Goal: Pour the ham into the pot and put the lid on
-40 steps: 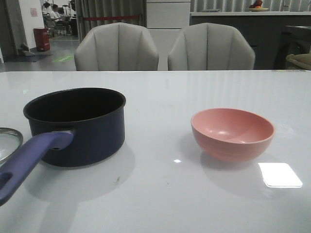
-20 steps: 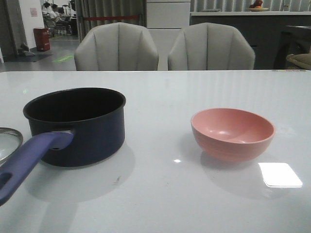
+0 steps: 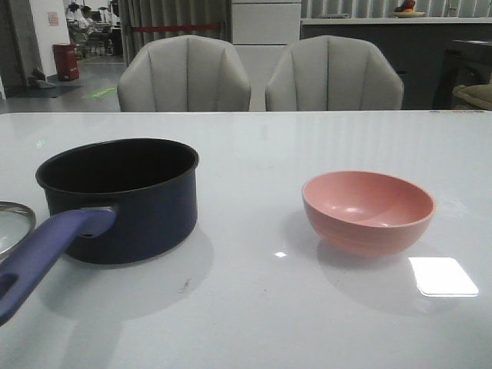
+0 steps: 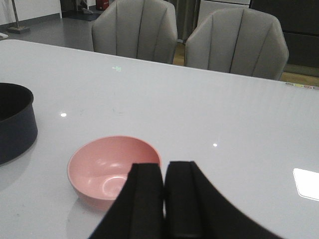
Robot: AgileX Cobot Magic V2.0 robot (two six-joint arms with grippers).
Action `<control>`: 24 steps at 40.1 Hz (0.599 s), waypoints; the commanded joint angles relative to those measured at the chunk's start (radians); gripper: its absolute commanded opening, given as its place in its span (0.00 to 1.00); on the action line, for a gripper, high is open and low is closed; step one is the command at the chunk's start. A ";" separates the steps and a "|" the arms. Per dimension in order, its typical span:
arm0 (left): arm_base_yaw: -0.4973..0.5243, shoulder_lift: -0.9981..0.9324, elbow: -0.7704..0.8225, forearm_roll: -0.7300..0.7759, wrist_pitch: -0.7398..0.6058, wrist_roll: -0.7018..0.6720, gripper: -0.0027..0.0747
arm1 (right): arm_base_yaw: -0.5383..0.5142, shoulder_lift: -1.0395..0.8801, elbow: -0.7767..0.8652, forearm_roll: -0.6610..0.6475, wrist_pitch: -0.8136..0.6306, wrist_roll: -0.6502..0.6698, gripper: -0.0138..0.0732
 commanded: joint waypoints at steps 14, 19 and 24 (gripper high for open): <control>0.004 0.164 -0.224 0.019 0.068 -0.077 0.82 | 0.000 0.007 -0.028 -0.002 -0.084 -0.001 0.35; 0.008 0.197 -0.252 0.025 0.086 -0.081 0.82 | 0.000 0.007 -0.028 -0.002 -0.084 -0.001 0.35; 0.008 0.225 -0.261 0.058 0.119 -0.094 0.82 | 0.000 0.007 -0.028 -0.002 -0.084 -0.001 0.35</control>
